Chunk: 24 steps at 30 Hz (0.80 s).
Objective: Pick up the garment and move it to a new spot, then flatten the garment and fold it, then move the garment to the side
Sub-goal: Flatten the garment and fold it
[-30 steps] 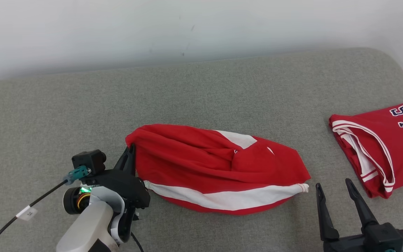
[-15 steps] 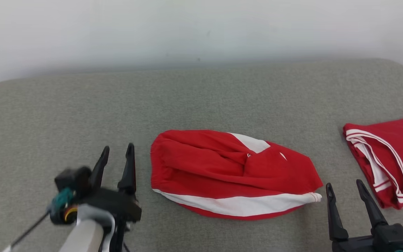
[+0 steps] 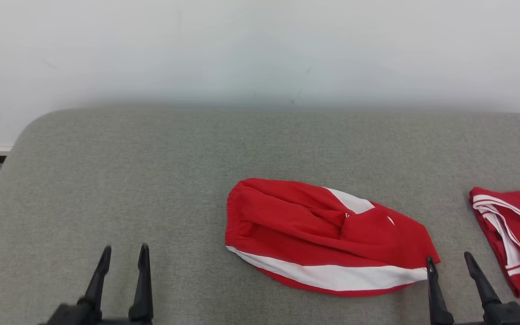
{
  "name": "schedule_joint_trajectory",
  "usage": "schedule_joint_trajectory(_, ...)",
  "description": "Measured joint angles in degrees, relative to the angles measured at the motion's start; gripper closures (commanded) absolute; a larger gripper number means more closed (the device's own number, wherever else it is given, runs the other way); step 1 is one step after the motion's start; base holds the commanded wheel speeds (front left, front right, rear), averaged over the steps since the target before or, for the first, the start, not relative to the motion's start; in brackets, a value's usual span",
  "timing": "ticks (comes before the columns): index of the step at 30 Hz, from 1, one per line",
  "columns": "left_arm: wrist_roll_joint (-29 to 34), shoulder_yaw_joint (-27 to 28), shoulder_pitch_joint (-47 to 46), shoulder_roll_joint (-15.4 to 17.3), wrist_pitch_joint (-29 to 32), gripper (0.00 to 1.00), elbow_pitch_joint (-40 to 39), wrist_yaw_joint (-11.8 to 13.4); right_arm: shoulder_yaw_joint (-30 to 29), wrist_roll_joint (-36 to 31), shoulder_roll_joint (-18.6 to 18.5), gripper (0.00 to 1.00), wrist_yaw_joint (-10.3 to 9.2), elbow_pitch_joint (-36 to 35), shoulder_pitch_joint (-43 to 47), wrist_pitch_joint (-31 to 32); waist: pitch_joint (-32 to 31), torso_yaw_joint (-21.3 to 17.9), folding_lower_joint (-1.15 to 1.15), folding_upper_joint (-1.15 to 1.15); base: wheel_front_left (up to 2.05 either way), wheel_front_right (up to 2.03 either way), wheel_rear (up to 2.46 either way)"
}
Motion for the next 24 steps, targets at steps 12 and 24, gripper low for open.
schedule_joint_trajectory(12, 6.1, 3.7, 7.3, -1.3, 0.0, 0.0, 2.4, -1.6, 1.2, 0.9, 0.0, 0.0, 0.0, 3.5, 3.2, -0.4, -2.8, 2.5, 0.0, 0.0, 0.0, 0.0, 0.0)
schedule_joint_trajectory(24, 6.5, 4.8, 8.1, -1.8, 0.0, 0.0, 4.5, -2.6, 2.0, 1.8, 0.0, 0.0, 0.0, 4.9, 4.3, -0.5, -3.8, 1.8, 0.01, 0.0, 0.0, 0.0, 0.0)
